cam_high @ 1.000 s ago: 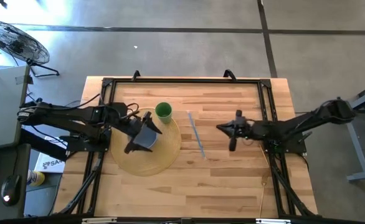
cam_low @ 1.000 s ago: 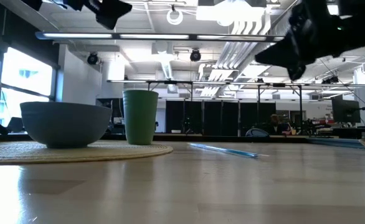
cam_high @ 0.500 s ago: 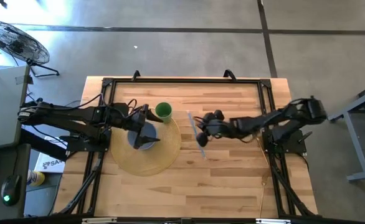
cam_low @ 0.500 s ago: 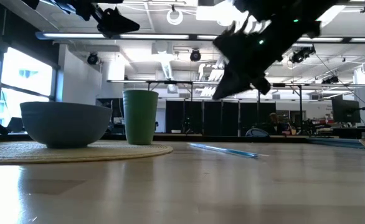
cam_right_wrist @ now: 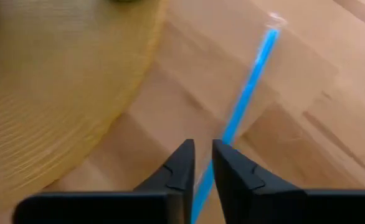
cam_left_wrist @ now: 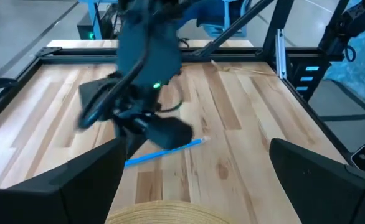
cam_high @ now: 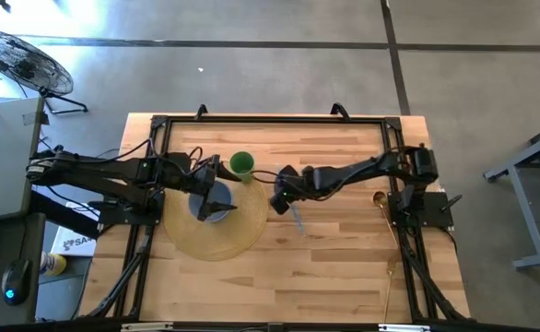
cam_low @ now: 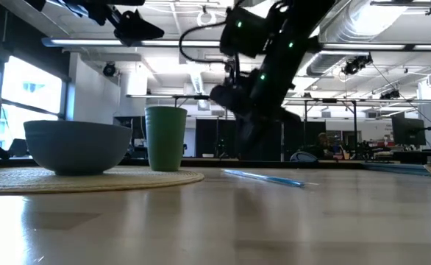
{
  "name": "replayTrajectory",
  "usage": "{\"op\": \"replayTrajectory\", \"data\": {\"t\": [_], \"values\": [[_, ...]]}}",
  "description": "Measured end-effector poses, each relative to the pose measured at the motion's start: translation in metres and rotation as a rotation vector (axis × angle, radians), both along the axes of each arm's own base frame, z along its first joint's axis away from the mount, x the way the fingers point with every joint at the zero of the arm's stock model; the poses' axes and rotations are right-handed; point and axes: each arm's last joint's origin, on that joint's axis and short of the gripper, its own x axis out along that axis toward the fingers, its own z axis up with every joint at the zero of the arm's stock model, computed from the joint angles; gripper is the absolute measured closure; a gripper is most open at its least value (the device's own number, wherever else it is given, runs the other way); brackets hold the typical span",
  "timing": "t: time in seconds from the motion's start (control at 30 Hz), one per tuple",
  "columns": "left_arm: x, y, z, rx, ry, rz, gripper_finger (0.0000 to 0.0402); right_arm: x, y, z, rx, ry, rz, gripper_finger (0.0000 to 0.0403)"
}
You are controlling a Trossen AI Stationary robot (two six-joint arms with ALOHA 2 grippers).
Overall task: Pick & Place Utensil
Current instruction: Put the blue straw into the green cup on the brown mat
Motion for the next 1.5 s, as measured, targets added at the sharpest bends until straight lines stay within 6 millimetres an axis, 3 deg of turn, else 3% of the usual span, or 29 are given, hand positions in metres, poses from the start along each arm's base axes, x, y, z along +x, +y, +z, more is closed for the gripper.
{"op": "replayTrajectory", "data": {"t": [0.17,0.4,0.93,1.37,1.5], "values": [[-0.001,0.0,-0.002,0.001,0.022,0.0,0.0012,0.003,-0.01,-0.011,0.001,0.012,-0.057,0.0312],[-0.001,0.0,-0.003,0.001,0.032,0.0,0.0012,0.003,-0.01,-0.016,-0.006,0.023,-0.065,0.0306],[-0.001,0.0,-0.003,0.003,0.031,0.008,0.0012,-0.007,-0.006,-0.035,0.046,0.006,-0.08,0.0337],[-0.001,0.0,-0.003,0.003,0.03,0.009,0.0012,-0.009,0.002,-0.037,0.006,-0.009,-0.095,0.0397],[-0.001,0.0,-0.002,0.008,0.022,0.008,0.0012,-0.009,0.003,-0.037,-0.007,-0.011,-0.113,0.0398]]}}
